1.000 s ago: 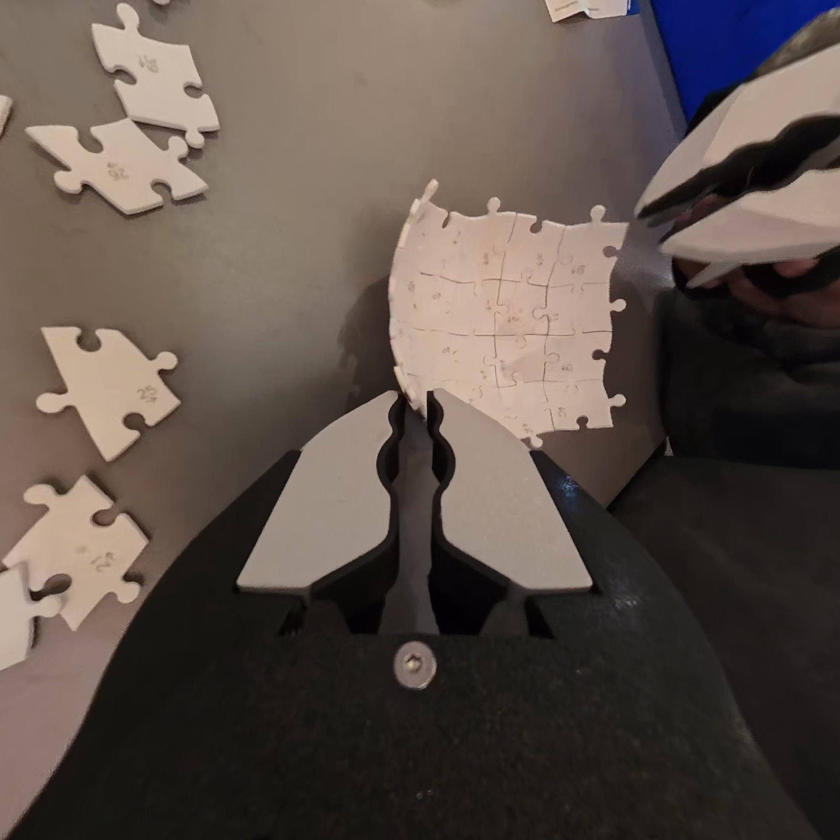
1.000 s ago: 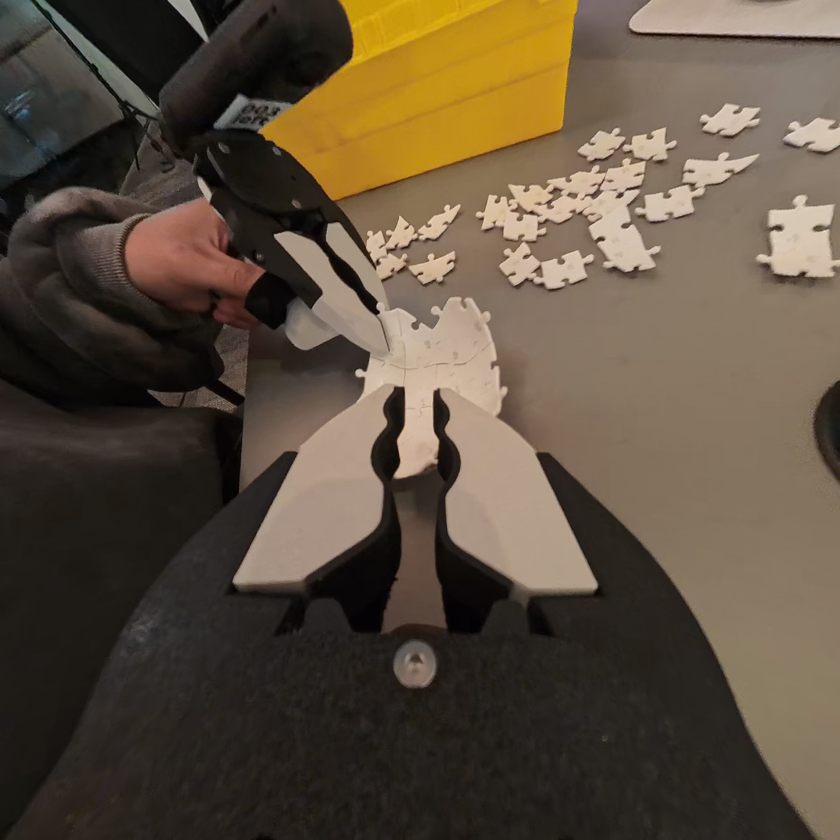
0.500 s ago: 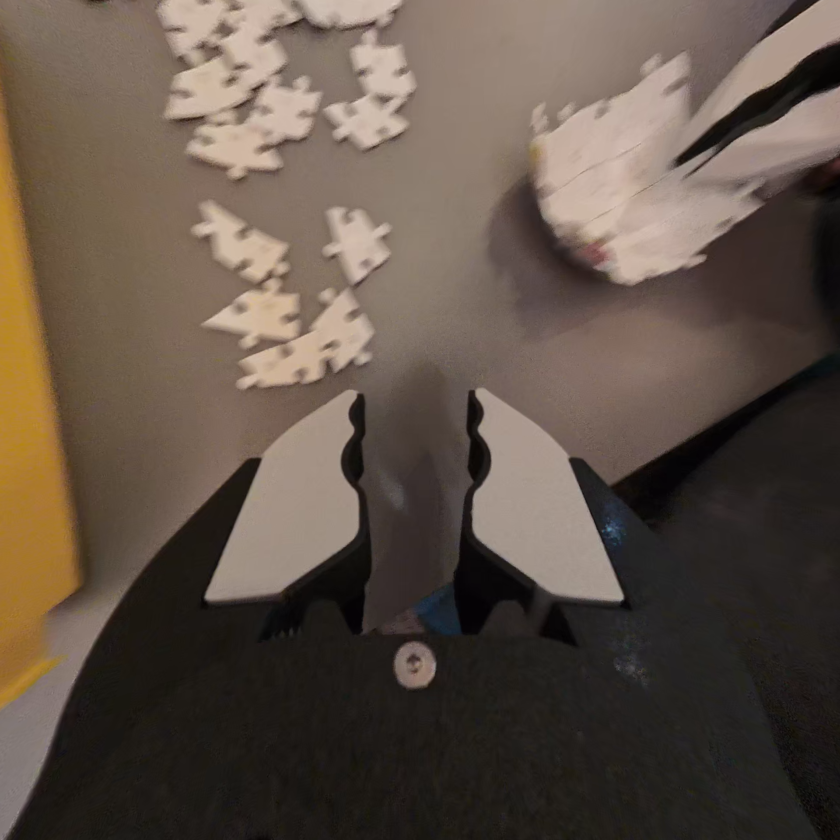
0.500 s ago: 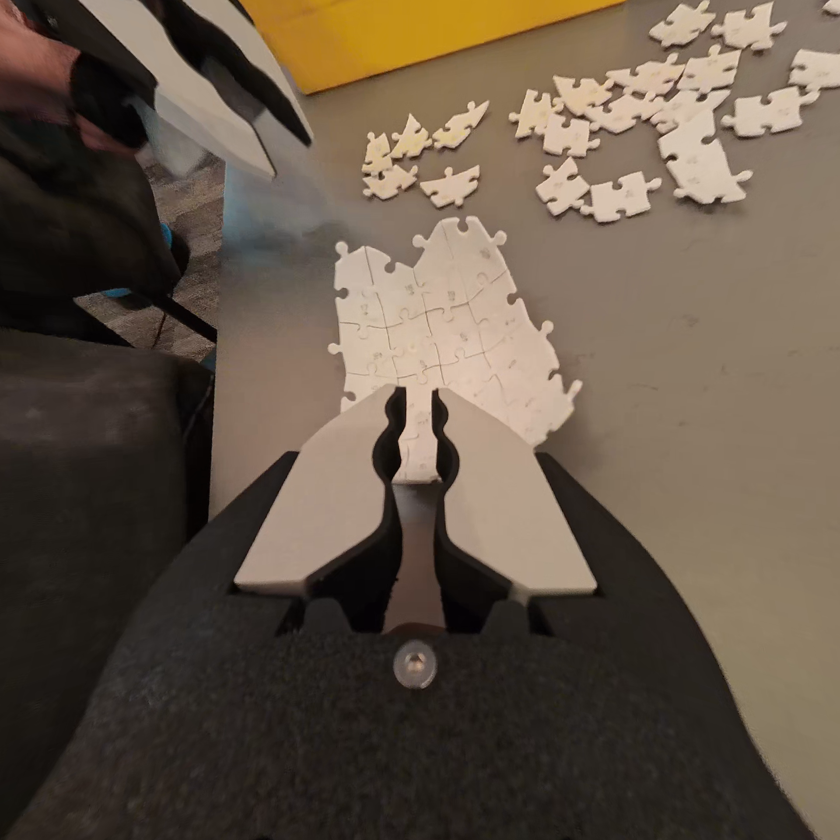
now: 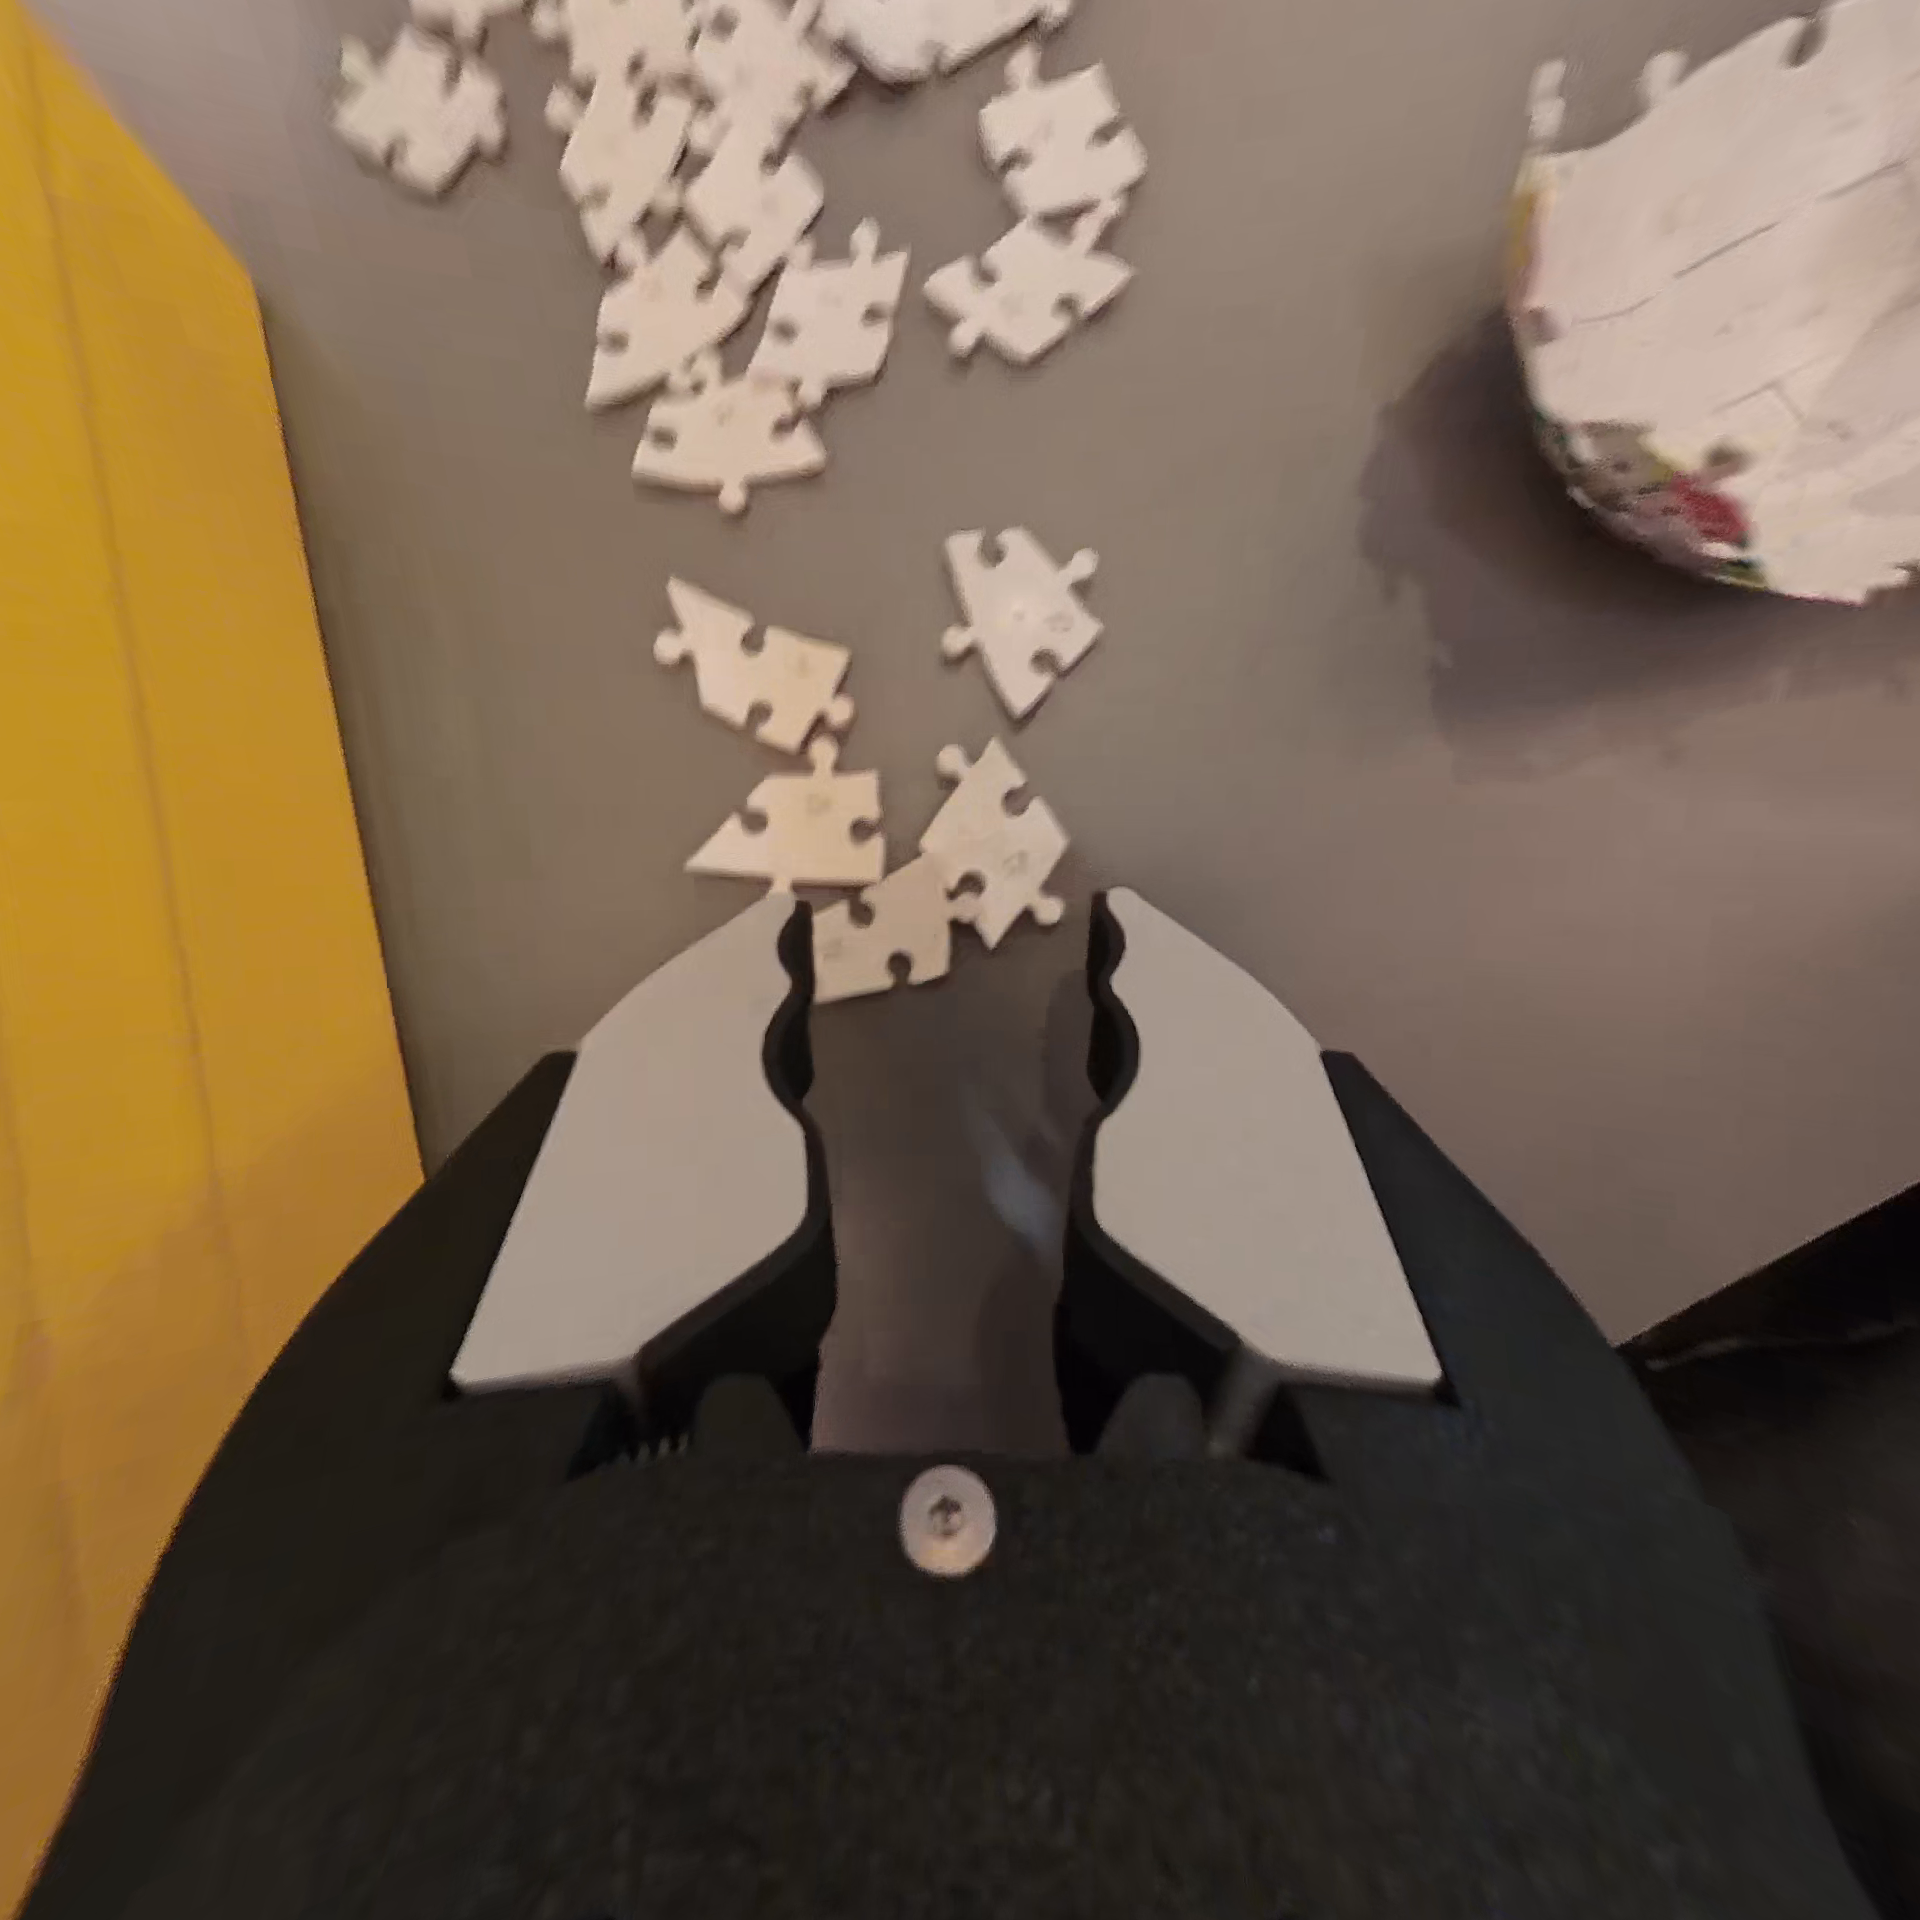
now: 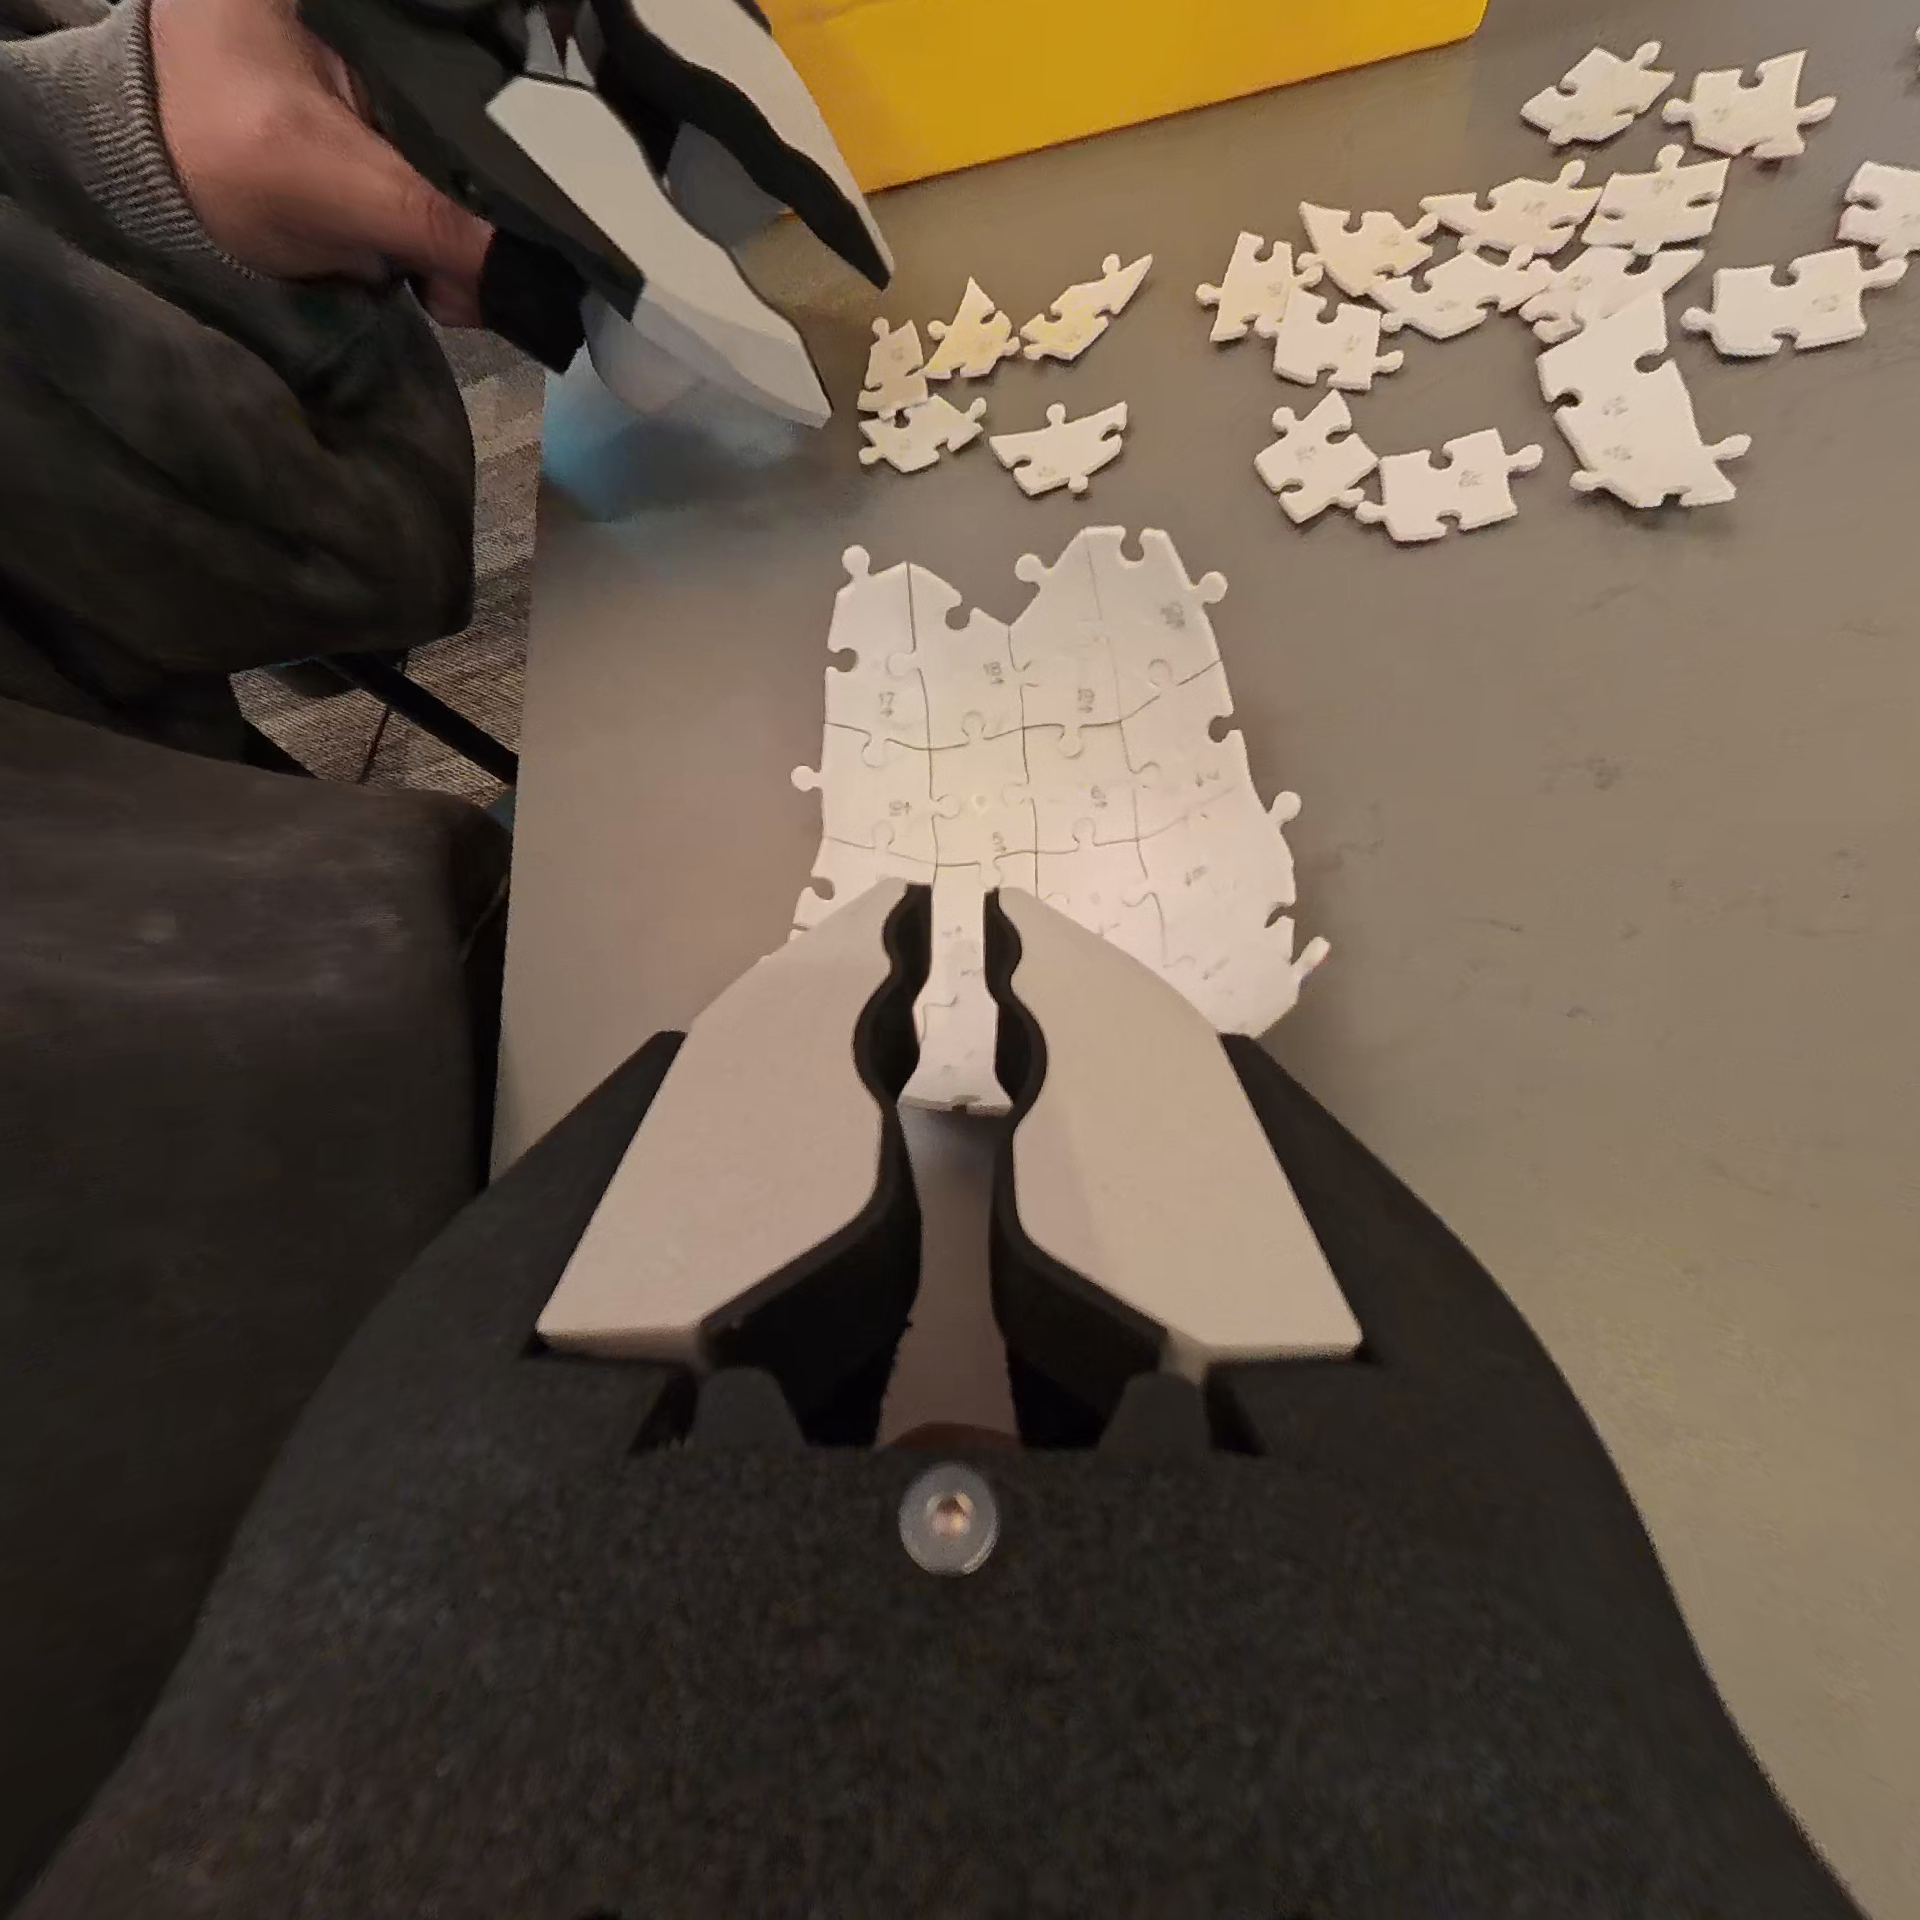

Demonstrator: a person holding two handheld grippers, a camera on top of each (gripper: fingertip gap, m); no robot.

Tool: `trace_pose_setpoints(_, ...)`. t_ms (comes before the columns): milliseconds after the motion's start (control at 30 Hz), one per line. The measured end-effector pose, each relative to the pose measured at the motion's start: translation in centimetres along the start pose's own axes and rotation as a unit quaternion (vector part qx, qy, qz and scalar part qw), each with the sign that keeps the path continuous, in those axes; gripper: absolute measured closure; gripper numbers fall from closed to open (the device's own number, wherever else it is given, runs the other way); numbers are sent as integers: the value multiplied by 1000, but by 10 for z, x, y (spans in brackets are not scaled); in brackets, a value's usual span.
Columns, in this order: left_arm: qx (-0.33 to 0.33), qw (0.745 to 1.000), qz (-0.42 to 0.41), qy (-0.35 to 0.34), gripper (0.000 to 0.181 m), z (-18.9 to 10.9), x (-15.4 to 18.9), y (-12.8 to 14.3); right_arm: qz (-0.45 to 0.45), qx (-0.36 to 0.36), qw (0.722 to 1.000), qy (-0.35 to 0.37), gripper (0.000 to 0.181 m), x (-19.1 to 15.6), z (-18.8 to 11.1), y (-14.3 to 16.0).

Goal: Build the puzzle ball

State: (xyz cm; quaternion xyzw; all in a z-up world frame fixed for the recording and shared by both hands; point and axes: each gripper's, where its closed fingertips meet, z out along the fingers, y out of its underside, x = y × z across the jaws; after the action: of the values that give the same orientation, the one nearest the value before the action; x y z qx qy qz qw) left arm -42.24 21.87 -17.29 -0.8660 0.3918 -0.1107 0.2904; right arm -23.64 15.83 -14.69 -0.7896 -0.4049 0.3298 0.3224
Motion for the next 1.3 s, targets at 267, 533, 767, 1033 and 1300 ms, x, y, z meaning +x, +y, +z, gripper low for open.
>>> trace_pose_setpoints(267,-40,992,109,44,135,21,15,-4,0,11,1000,-8,172,-2,-4,-5)
trace_pose_setpoints(533,-56,984,150,78,153,27,23,-2,0,12,1000,-16,172,-6,-3,-6)
trace_pose_setpoints(767,-1,960,272,67,154,-5,48,-29,31,30,998,-37,170,-17,-5,-32)
trace_pose_setpoints(1033,80,867,487,71,154,-50,134,-89,101,19,982,-161,161,-47,1,-70)
trace_pose_setpoints(1300,66,839,538,53,162,-42,150,-93,104,6,982,-156,179,-46,-7,-56)
